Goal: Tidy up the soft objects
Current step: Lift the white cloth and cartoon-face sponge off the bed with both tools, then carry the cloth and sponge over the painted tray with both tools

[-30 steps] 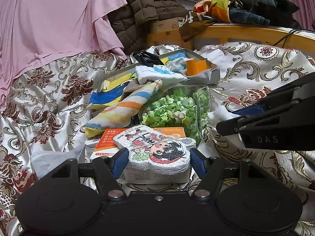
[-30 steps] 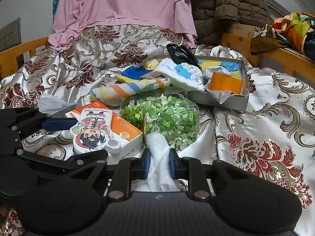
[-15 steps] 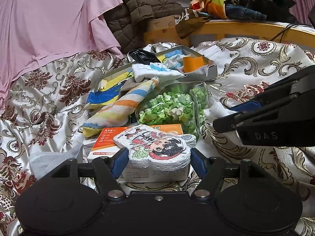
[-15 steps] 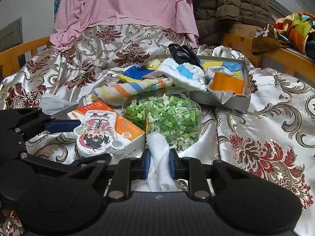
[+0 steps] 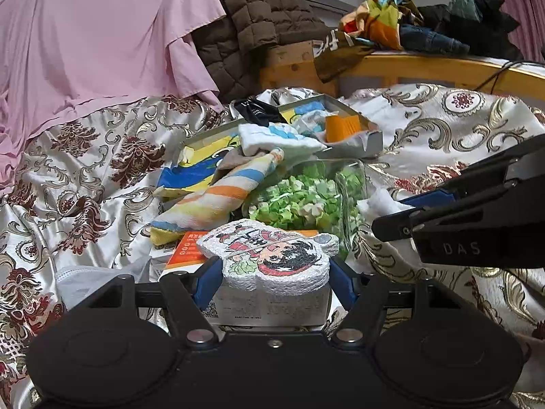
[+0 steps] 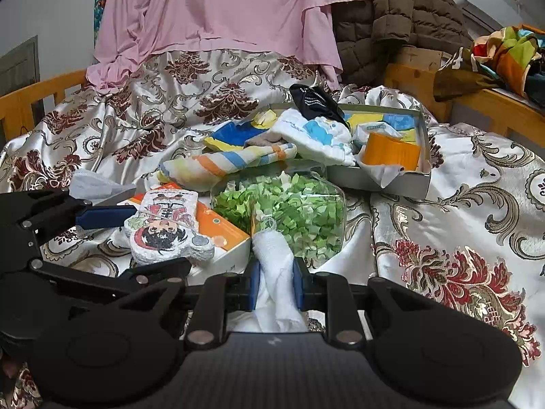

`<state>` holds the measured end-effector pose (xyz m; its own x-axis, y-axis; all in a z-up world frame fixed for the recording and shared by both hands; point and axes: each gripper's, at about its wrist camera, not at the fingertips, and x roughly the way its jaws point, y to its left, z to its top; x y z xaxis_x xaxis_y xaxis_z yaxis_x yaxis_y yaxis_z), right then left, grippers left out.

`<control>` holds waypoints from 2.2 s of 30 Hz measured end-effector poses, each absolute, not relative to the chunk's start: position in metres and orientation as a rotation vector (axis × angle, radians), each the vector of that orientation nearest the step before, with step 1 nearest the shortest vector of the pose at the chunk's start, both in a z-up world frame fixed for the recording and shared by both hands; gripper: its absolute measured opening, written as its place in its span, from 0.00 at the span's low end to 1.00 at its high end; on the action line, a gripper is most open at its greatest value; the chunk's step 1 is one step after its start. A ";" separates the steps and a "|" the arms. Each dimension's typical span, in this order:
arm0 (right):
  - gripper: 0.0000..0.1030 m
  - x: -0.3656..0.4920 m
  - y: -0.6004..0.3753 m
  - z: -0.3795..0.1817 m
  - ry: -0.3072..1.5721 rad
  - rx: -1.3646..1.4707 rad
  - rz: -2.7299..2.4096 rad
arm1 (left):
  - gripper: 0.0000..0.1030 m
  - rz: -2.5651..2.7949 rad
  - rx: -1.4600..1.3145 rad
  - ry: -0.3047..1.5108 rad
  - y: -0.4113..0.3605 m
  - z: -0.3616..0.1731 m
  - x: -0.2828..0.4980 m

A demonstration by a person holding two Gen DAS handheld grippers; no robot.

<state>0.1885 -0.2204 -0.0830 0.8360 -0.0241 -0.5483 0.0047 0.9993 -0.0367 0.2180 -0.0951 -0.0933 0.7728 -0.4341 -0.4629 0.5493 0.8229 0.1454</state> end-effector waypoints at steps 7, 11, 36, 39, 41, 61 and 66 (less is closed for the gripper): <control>0.22 0.186 -0.223 -0.078 0.544 -0.031 -0.019 | 0.67 -0.531 0.256 0.402 -0.093 -0.089 0.217; 0.22 0.186 -0.226 -0.071 0.511 -0.030 -0.026 | 0.67 -0.520 0.238 0.376 -0.096 -0.083 0.217; 0.22 0.320 -0.338 -0.018 0.213 0.222 -0.035 | 0.67 -0.460 0.182 0.319 -0.154 -0.016 0.330; 0.22 0.333 -0.351 -0.021 0.188 0.225 -0.034 | 0.67 -0.470 0.160 0.353 -0.165 -0.011 0.356; 0.22 0.342 -0.359 -0.024 0.189 0.248 -0.032 | 0.67 -0.473 0.119 0.373 -0.172 -0.007 0.374; 0.25 0.388 -0.433 -0.057 0.242 0.537 -0.078 | 0.67 -0.499 0.144 0.475 -0.234 -0.021 0.449; 0.27 0.396 -0.434 -0.065 0.313 0.539 -0.074 | 0.68 -0.499 0.223 0.485 -0.246 -0.030 0.447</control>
